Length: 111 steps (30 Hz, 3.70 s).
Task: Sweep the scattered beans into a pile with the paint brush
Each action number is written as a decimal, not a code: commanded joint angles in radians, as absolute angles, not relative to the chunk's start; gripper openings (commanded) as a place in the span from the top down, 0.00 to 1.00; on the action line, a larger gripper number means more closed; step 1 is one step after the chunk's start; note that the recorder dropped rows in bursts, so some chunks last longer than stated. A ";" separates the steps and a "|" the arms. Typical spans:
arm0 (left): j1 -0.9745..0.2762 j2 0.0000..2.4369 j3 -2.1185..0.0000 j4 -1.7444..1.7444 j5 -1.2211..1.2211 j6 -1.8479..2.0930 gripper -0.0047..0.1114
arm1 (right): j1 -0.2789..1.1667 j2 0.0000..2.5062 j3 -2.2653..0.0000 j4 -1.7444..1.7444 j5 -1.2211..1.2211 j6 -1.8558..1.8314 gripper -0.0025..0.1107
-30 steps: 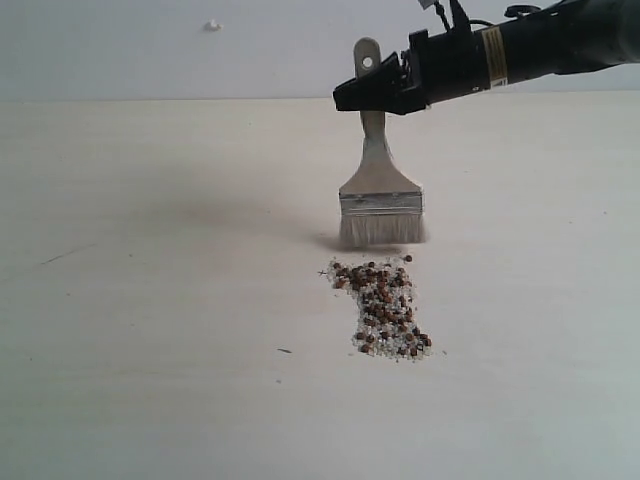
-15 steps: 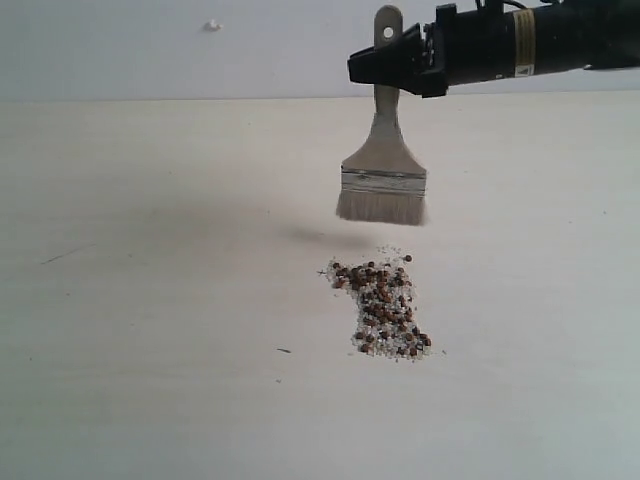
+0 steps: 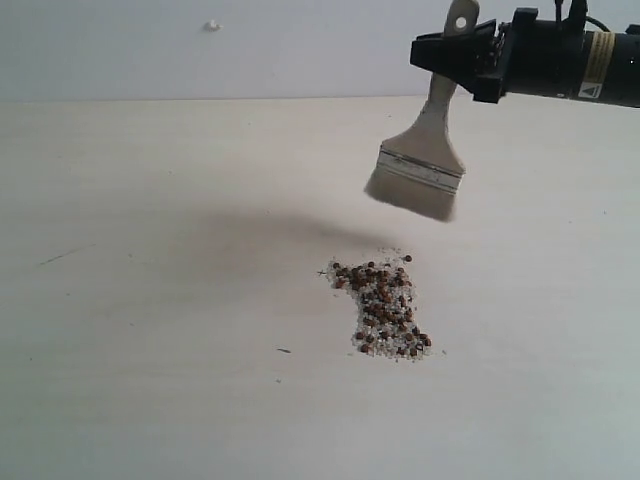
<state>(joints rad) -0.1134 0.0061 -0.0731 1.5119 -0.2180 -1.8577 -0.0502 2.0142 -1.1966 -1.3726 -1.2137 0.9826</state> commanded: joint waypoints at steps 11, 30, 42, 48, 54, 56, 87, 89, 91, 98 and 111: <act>-0.113 0.000 -0.068 1.516 -0.216 -1.861 0.96 | -0.053 2.116 -1.192 -1.417 -1.221 0.914 0.98; -0.113 0.000 -0.068 1.516 -0.219 -1.861 0.96 | -0.053 2.117 -1.192 -1.561 -1.221 1.202 0.98; -0.113 0.000 -0.068 1.516 -0.219 -1.861 0.96 | -0.053 2.059 -1.194 -1.502 -1.221 1.142 0.98; -0.113 0.000 -0.068 1.516 -0.219 -1.861 0.96 | -0.053 1.968 -1.108 -1.419 -1.221 1.028 0.98; -0.113 0.000 -0.068 1.516 -0.219 -1.861 0.96 | -0.053 1.856 -0.932 -1.207 -1.221 0.864 0.98; -0.113 0.000 -0.068 1.516 -0.219 -1.861 0.96 | -0.053 1.827 -0.887 -1.168 -1.221 0.826 0.98; -0.113 0.000 -0.068 1.516 -0.219 -1.861 0.96 | 0.534 1.781 -0.551 0.115 -1.210 0.500 0.98; -0.113 0.000 -0.068 1.516 -0.219 -1.861 0.96 | 0.534 1.781 -0.551 0.115 -1.206 0.500 0.98; -0.113 0.000 -0.068 1.516 -0.219 -1.861 0.96 | 0.534 1.781 -0.551 0.115 -1.172 0.500 0.98; -0.113 0.000 -0.068 1.516 -0.219 -1.861 0.96 | 0.534 1.782 -0.578 0.061 -1.101 0.500 0.98; -0.113 0.000 -0.068 1.516 -0.219 -1.861 0.96 | 0.835 1.807 -0.615 0.742 -1.221 0.205 0.98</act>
